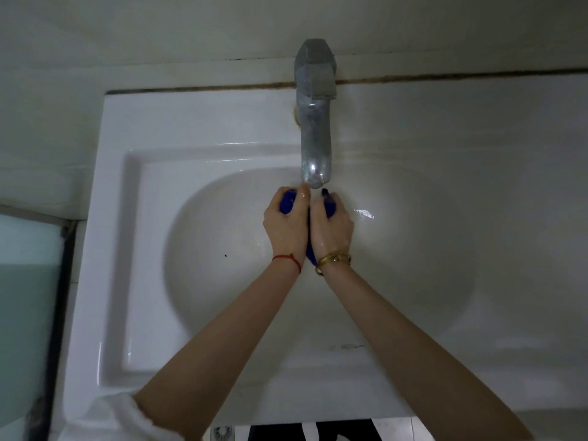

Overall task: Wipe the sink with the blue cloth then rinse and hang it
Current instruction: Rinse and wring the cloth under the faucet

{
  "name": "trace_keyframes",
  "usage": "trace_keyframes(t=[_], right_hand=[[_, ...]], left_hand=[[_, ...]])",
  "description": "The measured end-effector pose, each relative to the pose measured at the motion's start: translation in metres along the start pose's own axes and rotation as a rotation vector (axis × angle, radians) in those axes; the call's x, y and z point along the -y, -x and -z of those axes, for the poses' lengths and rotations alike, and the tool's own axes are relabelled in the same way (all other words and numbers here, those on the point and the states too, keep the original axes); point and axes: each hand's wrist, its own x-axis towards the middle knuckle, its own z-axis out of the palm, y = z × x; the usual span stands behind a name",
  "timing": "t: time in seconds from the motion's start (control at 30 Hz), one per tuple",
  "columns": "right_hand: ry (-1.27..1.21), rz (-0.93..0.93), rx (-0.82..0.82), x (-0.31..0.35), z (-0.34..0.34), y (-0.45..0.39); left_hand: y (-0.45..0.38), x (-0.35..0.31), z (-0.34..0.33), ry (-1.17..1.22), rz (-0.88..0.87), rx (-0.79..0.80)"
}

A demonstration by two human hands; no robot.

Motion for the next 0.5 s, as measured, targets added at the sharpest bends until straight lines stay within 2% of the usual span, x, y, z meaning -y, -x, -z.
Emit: trace_keyframes(t=[0.1, 0.2, 0.37, 0.5], right_hand=[[-0.055, 0.107, -0.087, 0.000, -0.007, -0.006], [-0.156, 0.153, -0.084, -0.001, -0.009, -0.011], [-0.130, 0.171, -0.049, -0.004, -0.007, -0.014], [-0.078, 0.228, -0.053, -0.004, 0.001, -0.013]], left_hand=[[-0.004, 0.000, -0.004, 0.018, 0.028, -0.054], [-0.007, -0.002, -0.006, 0.023, 0.020, -0.061], [-0.013, -0.003, -0.008, -0.022, 0.046, -0.098], [-0.014, -0.009, -0.010, -0.098, 0.073, -0.062]])
